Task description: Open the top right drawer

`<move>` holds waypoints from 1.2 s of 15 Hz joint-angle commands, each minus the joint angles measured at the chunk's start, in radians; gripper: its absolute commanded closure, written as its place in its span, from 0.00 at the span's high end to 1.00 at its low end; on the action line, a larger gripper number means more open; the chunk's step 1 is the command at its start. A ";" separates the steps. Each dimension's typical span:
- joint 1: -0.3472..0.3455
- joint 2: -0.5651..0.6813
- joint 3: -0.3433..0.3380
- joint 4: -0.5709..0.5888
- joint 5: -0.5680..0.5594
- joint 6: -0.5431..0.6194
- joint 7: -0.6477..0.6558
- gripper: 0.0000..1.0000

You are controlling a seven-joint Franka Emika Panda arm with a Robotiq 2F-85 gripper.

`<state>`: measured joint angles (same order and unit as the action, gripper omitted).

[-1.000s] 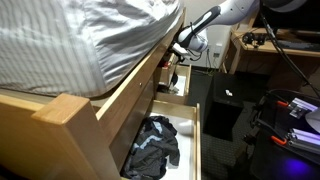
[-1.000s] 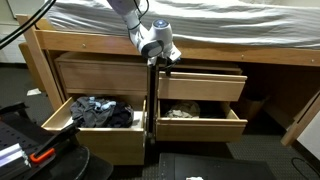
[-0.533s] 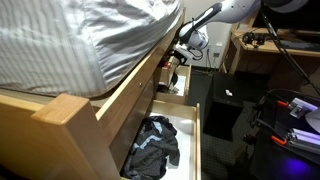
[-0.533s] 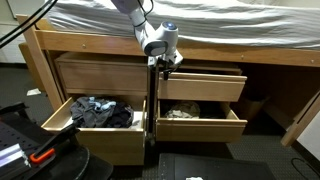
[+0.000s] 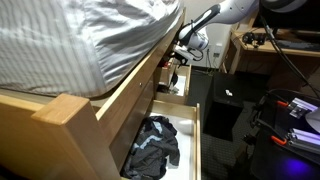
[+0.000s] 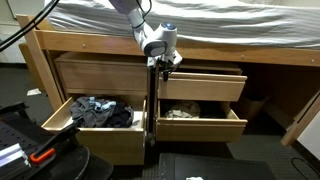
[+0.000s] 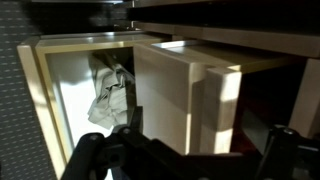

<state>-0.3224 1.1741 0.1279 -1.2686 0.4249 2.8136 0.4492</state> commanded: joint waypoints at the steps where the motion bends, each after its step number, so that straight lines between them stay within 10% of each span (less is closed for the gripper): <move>1: 0.088 -0.002 -0.183 -0.033 -0.005 -0.031 0.103 1.00; 6: 0.187 -0.022 -0.359 -0.087 -0.050 -0.075 0.249 1.00; 18: 0.235 -0.168 -0.469 -0.241 -0.207 -0.215 0.333 1.00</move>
<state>-0.1108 1.0985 -0.3275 -1.4113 0.2496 2.5860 0.7666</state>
